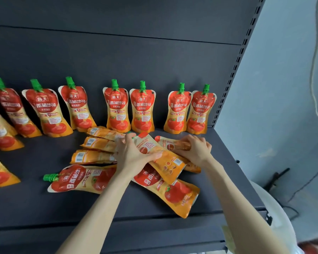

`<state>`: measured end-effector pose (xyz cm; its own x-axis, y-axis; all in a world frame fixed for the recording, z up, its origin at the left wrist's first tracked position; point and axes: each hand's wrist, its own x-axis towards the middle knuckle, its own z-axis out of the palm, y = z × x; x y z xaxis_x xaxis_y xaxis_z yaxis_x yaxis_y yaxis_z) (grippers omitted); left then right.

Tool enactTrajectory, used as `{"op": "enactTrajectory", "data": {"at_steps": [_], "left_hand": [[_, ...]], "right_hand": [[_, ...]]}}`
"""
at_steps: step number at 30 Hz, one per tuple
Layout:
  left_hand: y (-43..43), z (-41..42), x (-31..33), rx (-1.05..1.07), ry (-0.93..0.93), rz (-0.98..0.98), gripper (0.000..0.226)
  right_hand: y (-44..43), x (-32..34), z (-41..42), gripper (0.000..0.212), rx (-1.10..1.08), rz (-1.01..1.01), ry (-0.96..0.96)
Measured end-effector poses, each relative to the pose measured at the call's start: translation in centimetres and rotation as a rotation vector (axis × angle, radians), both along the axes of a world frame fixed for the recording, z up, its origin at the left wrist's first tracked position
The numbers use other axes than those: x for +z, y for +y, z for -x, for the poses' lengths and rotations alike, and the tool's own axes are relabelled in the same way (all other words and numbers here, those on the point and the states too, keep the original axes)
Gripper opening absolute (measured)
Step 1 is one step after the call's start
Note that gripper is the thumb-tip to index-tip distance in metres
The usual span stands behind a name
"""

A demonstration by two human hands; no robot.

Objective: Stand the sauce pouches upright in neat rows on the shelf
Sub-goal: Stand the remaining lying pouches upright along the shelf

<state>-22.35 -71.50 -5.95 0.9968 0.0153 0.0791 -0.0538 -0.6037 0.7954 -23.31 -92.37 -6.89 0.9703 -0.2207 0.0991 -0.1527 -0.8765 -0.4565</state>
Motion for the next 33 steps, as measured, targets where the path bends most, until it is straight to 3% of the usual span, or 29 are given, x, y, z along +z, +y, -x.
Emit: {"op": "enactTrajectory", "data": {"at_steps": [9,14,19,21,25,33], "left_hand": [[0.0,1.2,-0.7,0.032,-0.206,0.371,0.090],[-0.3,1.5,-1.0,0.061,-0.196,0.807,0.094],[-1.0,1.5,-0.5,0.031,-0.108,0.817,0.032],[-1.5,1.5,-0.3,-0.014,-0.092,0.838,0.030],[-3.1,1.3,0.1,-0.116,0.008,0.890,0.047],[-4.2,0.3,-0.1,-0.269,0.131,0.865,0.044]], "right_hand": [[-0.2,-0.9,0.2,0.040,0.064,0.138,-0.079],[-0.4,-1.3,0.3,0.033,0.018,0.020,-0.206],[-0.6,-1.6,0.5,0.031,-0.043,-0.329,-0.300],[-0.9,-1.4,0.7,0.022,-0.018,-0.492,-0.372],[-1.4,-0.6,1.2,0.019,-0.037,-0.742,-0.440],[-2.5,-2.0,1.0,0.045,-0.111,-0.917,-0.508]]}}
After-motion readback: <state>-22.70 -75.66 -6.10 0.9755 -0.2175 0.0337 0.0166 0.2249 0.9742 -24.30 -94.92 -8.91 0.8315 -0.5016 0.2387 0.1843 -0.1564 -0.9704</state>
